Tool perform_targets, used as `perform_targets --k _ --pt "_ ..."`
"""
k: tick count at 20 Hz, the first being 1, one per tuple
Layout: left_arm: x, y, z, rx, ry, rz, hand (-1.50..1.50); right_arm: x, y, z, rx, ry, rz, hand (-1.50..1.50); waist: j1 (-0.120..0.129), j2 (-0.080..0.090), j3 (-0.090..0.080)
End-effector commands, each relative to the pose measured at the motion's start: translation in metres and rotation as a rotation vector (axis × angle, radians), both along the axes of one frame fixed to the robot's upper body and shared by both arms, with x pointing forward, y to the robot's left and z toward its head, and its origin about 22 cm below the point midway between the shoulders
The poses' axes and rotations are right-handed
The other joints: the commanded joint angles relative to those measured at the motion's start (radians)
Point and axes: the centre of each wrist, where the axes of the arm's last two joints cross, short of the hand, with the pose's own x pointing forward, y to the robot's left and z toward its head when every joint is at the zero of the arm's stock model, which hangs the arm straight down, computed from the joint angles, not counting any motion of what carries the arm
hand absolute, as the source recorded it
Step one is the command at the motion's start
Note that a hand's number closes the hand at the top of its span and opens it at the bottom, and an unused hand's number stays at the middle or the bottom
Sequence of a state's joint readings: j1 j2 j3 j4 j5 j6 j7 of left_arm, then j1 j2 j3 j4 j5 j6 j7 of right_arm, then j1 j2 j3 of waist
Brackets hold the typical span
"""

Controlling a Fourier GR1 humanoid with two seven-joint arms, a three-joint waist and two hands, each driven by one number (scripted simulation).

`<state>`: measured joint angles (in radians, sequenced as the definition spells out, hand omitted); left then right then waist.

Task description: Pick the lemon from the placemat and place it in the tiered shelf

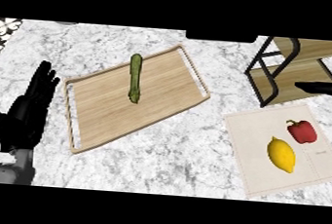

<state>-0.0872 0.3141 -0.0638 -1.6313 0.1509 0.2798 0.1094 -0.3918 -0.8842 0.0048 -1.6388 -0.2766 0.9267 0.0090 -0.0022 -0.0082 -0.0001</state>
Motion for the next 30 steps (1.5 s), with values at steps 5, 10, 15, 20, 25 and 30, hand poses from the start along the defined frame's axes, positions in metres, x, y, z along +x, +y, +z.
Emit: perform_targets --k 5,10,15,20,25,30 --pt "-0.004 0.01 -0.008 -0.005 0.014 0.007 0.0 -0.045 0.06 0.021 -0.435 -0.242 0.02 -1.5 -0.01 0.002 -0.001" --pt "0.004 -0.008 0.011 0.02 0.002 -0.006 0.0 -0.053 0.08 -0.022 -0.487 -0.235 -0.056 -1.5 0.0 0.007 0.0" --pt "-0.004 -0.013 0.0 -0.018 0.004 -0.009 0.0 -0.056 0.086 -0.056 -0.663 -0.321 -0.051 -1.5 0.007 0.009 0.001" --pt "-0.009 0.01 0.005 -0.003 -0.005 -0.007 0.0 -0.048 0.085 -0.053 -0.822 -0.354 -0.135 -1.5 0.013 0.008 0.0" --pt "-0.02 -0.006 -0.007 -0.003 -0.003 0.008 0.0 -0.043 0.069 -0.092 -0.751 -0.327 -0.142 -1.5 0.007 0.008 0.0" --pt "0.002 -0.003 -0.003 0.006 -0.006 0.004 0.0 -0.038 0.051 -0.111 -0.741 -0.325 -0.12 -1.5 0.003 0.009 0.0"
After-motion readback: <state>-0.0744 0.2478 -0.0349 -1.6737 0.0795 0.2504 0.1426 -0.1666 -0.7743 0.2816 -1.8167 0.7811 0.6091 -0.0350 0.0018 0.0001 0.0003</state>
